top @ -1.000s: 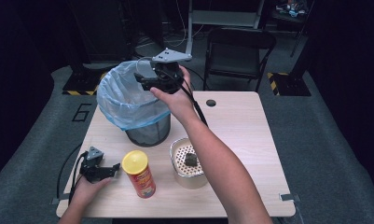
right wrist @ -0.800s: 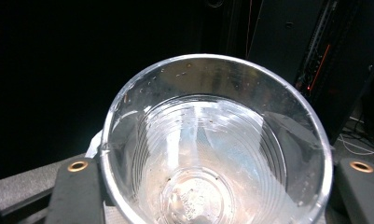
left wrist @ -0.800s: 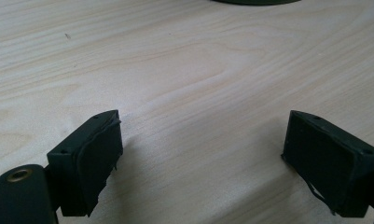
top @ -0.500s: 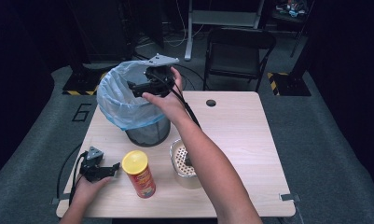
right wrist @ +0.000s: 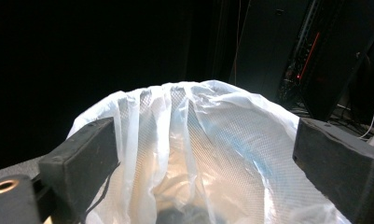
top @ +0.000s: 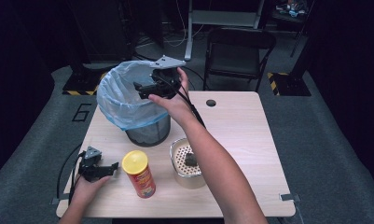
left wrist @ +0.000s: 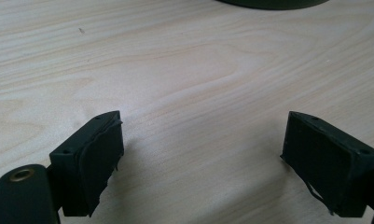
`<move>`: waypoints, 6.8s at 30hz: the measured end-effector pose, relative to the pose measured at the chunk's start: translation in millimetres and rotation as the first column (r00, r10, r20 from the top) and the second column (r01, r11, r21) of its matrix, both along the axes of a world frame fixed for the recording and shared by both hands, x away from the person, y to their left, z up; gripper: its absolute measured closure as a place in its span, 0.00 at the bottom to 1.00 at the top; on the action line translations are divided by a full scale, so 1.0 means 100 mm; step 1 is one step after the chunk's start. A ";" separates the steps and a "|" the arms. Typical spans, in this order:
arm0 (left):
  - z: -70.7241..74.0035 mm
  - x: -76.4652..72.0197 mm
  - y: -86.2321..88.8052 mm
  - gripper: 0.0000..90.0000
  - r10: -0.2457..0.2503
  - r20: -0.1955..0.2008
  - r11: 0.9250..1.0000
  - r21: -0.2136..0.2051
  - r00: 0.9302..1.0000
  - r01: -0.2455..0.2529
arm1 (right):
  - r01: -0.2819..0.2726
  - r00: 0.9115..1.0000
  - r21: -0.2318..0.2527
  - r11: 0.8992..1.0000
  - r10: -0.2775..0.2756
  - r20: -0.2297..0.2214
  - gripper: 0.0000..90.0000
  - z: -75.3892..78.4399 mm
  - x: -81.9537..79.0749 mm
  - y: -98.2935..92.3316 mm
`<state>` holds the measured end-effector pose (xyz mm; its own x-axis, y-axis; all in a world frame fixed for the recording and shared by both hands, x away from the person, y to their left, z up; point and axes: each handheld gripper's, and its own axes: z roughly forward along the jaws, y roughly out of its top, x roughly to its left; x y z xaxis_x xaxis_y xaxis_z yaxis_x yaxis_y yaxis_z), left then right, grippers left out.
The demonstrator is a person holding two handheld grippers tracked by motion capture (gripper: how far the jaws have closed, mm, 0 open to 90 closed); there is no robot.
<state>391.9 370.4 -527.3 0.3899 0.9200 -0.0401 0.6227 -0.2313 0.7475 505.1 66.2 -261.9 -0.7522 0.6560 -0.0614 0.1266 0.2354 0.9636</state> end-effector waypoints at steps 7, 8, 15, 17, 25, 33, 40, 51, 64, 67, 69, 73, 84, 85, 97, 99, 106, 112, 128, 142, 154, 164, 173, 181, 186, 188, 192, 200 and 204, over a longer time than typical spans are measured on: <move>0.13 -0.08 -0.01 0.13 -0.014 0.062 1.000 -0.020 0.998 0.016 | -0.015 1.000 -0.054 0.998 0.016 0.022 0.15 -0.03 -0.10 -0.16; 0.14 -0.08 -0.02 0.13 -0.013 0.076 1.000 -0.023 0.997 0.015 | -0.019 0.999 -0.052 0.998 0.020 0.029 0.15 -0.04 -0.12 -0.18; 0.26 -0.12 -0.03 0.14 0.001 0.058 0.997 -0.083 0.998 0.004 | -0.030 0.999 -0.034 0.999 0.031 0.026 0.18 -0.10 -0.28 -0.44; 0.28 -0.14 -0.03 0.19 -0.003 0.072 0.996 -0.094 0.997 0.010 | -0.025 0.999 -0.043 0.999 0.026 0.028 0.20 -0.13 -0.37 -0.59; 0.33 -0.16 -0.08 0.21 -0.033 0.040 0.996 -0.087 0.999 0.037 | -0.010 0.999 -0.068 0.998 0.012 0.039 0.20 -0.25 -0.52 -0.96; 0.52 -0.19 -0.14 0.21 -0.066 0.042 0.995 -0.076 0.997 0.069 | 0.045 0.998 -0.074 0.996 -0.043 0.035 0.20 -0.37 -0.63 -1.32; 0.76 -0.24 -0.15 0.19 -0.100 0.071 0.991 -0.086 0.992 0.106 | 0.079 0.997 -0.071 0.994 -0.078 0.012 0.19 -0.49 -0.71 -1.59; 0.84 -0.53 -0.16 0.14 -0.181 0.112 0.976 -0.099 0.977 0.192 | 0.148 0.989 -0.051 0.988 -0.150 -0.020 0.18 -0.70 -0.84 -2.01; 0.87 -0.84 -0.35 0.12 -0.297 0.128 0.941 -0.129 0.946 0.312 | 0.197 0.978 -0.058 0.979 -0.200 -0.054 0.17 -1.01 -0.93 -2.18; 0.85 -0.89 -0.39 0.12 -0.327 0.105 0.929 -0.145 0.939 0.340 | 0.206 0.977 -0.075 0.976 -0.210 -0.048 0.17 -1.07 -0.95 -2.19; 0.84 -0.91 -0.42 0.12 -0.341 0.106 0.921 -0.159 0.934 0.355 | 0.202 0.977 -0.087 0.975 -0.207 -0.044 0.17 -1.09 -0.96 -2.20; 0.84 -0.96 -0.49 0.12 -0.366 0.109 0.910 -0.165 0.924 0.380 | 0.203 0.977 -0.095 0.975 -0.208 -0.044 0.17 -1.13 -0.98 -2.22; 0.84 -0.98 -0.76 0.13 -0.443 0.114 0.877 -0.151 0.889 0.457 | 0.218 0.973 -0.045 0.975 -0.221 -0.064 0.17 -1.20 -1.04 -2.32; 0.84 -0.97 -0.78 0.13 -0.451 0.107 0.873 -0.154 0.886 0.463 | 0.221 0.972 -0.032 0.975 -0.223 -0.071 0.17 -1.20 -1.04 -2.33; 0.77 -0.84 -0.97 0.15 -0.458 0.116 0.863 -0.183 0.882 0.472 | 0.242 0.966 0.003 0.970 -0.240 -0.096 0.17 -1.27 -1.05 -2.42; 0.73 -0.83 -1.00 0.15 -0.453 0.117 0.865 -0.182 0.884 0.468 | 0.240 0.967 -0.002 0.971 -0.240 -0.088 0.17 -1.28 -1.04 -2.44; 0.64 -0.76 -1.03 0.15 -0.435 0.134 0.876 -0.165 0.891 0.453 | 0.242 0.966 0.004 0.970 -0.241 -0.098 0.17 -1.29 -1.05 -2.42; 0.61 -0.75 -1.02 0.22 -0.449 0.152 0.866 -0.168 0.880 0.471 | 0.238 0.966 -0.008 0.971 -0.238 -0.099 0.17 -1.33 -1.04 -2.41; 0.72 -0.83 -1.07 0.26 -0.447 0.212 0.879 -0.076 0.869 0.470 | 0.265 0.957 -0.033 0.964 -0.267 -0.110 0.19 -1.42 -1.04 -2.48; 1.03 -0.77 -0.98 0.26 -0.411 0.215 0.894 -0.095 0.886 0.438 | 0.291 0.949 -0.054 0.955 -0.296 -0.105 0.20 -1.52 -1.03 -2.53; 1.50 -0.69 -0.99 0.26 -0.398 0.214 0.905 -0.067 0.892 0.420 | 0.290 0.949 -0.063 0.955 -0.296 -0.112 0.20 -1.55 -1.04 -2.54; 1.94 -0.61 -0.98 0.26 -0.380 0.218 0.913 -0.066 0.899 0.402 | 0.294 0.947 -0.063 0.954 -0.300 -0.117 0.20 -1.56 -1.00 -2.55; 2.32 -0.53 -0.98 0.26 -0.351 0.233 0.925 -0.065 0.907 0.375 | 0.290 0.947 -0.064 0.955 -0.296 -0.122 0.20 -1.58 -0.99 -2.55; 2.67 -0.43 -0.99 0.26 -0.341 0.250 0.926 -0.075 0.906 0.370 | 0.293 0.946 -0.063 0.954 -0.299 -0.128 0.20 -1.59 -0.99 -2.56; 2.84 -0.35 -1.00 0.26 -0.342 0.253 0.922 -0.097 0.905 0.376 | 0.292 0.946 -0.063 0.954 -0.298 -0.130 0.20 -1.60 -0.99 -2.56; 2.91 -0.32 -1.00 0.26 -0.340 0.254 0.922 -0.101 0.905 0.375 | 0.294 0.944 -0.059 0.954 -0.299 -0.138 0.20 -1.60 -0.99 -2.56; 3.04 -0.24 -1.03 0.26 -0.331 0.254 0.930 -0.075 0.909 0.359 | 0.294 0.944 -0.060 0.954 -0.300 -0.135 0.20 -1.60 -0.99 -2.56; 3.25 -0.07 -1.04 0.26 -0.311 0.260 0.935 -0.088 0.914 0.343 | 0.297 0.943 -0.056 0.953 -0.302 -0.141 0.21 -1.61 -0.98 -2.59; 3.34 0.01 -1.04 0.26 -0.295 0.261 0.940 -0.094 0.919 0.328 | 0.301 0.942 -0.053 0.952 -0.305 -0.140 0.21 -1.62 -0.98 -2.61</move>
<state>393.0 266.5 -193.3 0.6691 0.7428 -0.0232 0.3338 -0.2725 0.9024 407.5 -194.5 -423.7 -0.5206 0.8537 0.0098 0.3342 0.1932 0.9225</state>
